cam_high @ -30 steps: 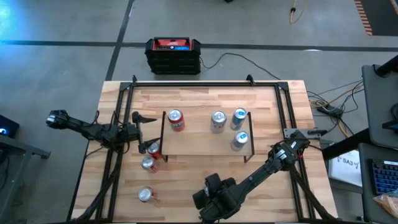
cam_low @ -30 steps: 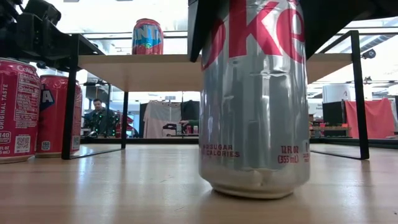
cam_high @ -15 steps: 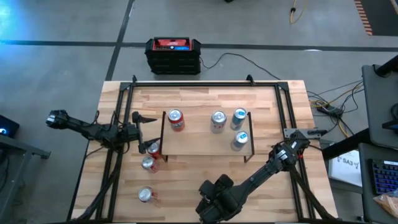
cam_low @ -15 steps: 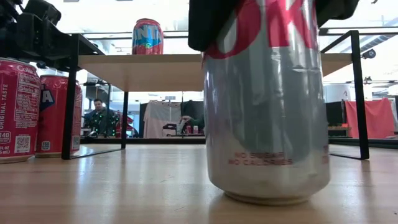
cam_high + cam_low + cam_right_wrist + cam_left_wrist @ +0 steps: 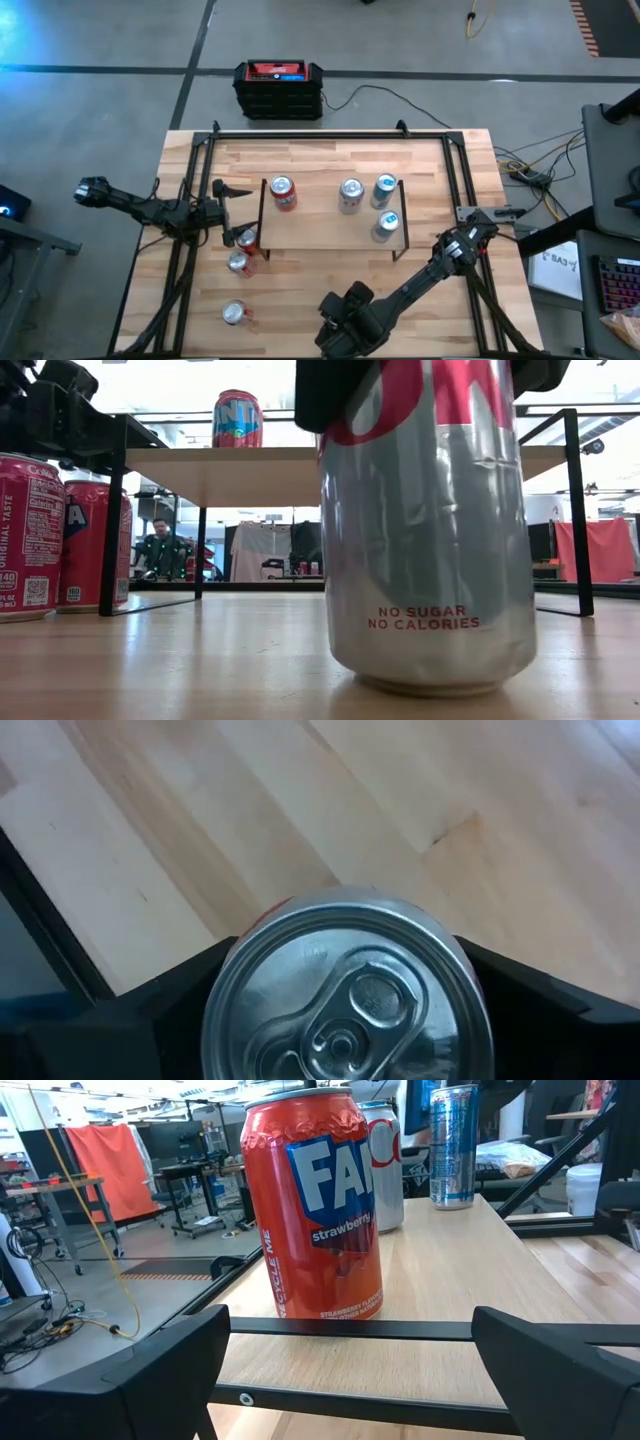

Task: Place canned beverage on shelf
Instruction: Put the silver red soda can on the shelf aligned with the other silver red soda can

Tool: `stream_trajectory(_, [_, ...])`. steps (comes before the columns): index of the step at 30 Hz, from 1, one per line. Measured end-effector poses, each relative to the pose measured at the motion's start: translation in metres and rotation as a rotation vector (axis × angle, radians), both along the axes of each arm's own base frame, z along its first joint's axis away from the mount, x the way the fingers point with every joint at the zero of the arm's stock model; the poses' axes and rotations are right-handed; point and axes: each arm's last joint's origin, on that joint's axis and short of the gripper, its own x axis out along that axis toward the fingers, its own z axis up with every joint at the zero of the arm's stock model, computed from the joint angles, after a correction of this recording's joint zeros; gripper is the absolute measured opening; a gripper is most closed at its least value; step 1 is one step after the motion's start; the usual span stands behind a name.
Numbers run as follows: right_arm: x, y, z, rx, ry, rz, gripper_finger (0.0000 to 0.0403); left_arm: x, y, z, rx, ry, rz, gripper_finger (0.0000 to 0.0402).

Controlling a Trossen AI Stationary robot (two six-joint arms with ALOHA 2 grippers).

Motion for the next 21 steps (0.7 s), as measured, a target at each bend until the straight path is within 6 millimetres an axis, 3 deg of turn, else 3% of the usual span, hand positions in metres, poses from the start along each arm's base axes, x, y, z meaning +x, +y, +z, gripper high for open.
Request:
stream_trajectory(11, [-0.0006, 0.0032, 0.0010, -0.028, -0.060, -0.040, 0.0361, 0.0000, 0.0000, 0.0000, 0.000, 0.000, 0.000, 0.0400])
stream_trajectory(21, [-0.0055, 0.0061, 0.0006, 0.019, -0.079, -0.179, 0.0398, 0.0000, 0.0000, 0.0000, 0.000, 0.000, 0.000, 0.0400])
